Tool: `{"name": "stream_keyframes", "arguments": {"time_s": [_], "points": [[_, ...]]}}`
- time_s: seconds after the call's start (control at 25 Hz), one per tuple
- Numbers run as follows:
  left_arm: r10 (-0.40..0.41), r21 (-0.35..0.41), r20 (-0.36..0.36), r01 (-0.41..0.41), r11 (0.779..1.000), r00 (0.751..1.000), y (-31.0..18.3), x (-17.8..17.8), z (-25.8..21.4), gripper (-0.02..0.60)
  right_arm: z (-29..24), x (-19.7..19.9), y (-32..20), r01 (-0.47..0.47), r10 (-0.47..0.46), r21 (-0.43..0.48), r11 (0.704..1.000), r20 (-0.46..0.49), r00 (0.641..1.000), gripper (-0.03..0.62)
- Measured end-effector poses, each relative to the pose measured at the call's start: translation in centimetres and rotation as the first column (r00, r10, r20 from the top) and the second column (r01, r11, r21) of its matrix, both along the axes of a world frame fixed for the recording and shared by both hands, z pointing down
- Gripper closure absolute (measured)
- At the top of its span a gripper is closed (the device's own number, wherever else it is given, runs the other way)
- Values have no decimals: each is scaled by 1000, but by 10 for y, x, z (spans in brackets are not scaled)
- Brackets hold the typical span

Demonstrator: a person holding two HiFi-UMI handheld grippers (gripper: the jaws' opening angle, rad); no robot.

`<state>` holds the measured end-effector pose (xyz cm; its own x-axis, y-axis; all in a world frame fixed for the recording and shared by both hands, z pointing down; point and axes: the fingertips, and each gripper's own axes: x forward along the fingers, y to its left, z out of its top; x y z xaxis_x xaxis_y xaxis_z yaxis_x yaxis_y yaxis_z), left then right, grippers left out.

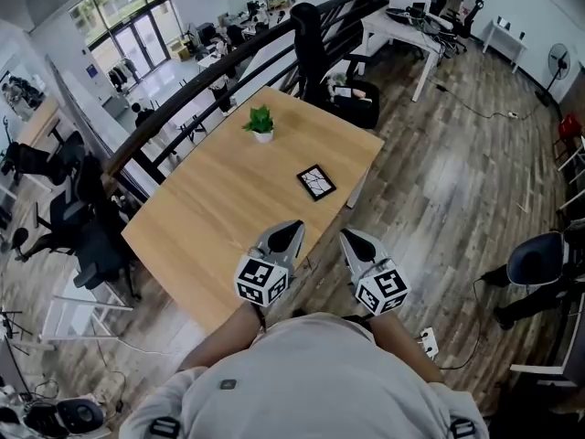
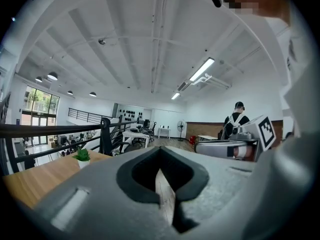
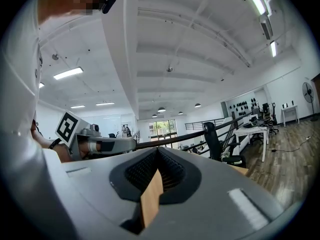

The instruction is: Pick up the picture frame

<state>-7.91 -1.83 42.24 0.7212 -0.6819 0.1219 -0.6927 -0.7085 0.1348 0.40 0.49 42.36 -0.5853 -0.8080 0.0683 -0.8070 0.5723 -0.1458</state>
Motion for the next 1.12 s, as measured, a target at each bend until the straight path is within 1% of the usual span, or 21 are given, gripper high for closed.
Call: {"name": "stream_keyframes", "arguments": {"time_s": [0.24, 0.52, 0.64, 0.8, 0.96, 1.12], "points": [[-22, -15, 2, 22, 1000, 1000, -15, -6, 6, 578, 4, -4, -20, 12, -12, -11, 1000, 8, 1000, 585], [-102, -31, 21, 103, 994, 995, -49, -2, 16, 578, 13, -2, -60, 101, -100, -17, 995, 21, 995, 584], [-144, -29, 31, 145, 989, 989, -71, 4, 18, 578, 14, 4, -85, 146, -146, -6, 989, -3, 989, 583], [-194, -26, 29, 195, 980, 981, -103, 26, 15, 577, 8, 22, -120, 210, -210, 9, 978, -23, 977, 583], [-232, -19, 28, 233, 972, 972, -133, 60, 11, 578, 5, 56, -156, 254, -254, 1, 967, -19, 967, 583], [-272, -13, 19, 273, 962, 962, -154, 92, 9, 578, 3, 88, -180, 301, -301, 2, 954, -26, 953, 583]]}}
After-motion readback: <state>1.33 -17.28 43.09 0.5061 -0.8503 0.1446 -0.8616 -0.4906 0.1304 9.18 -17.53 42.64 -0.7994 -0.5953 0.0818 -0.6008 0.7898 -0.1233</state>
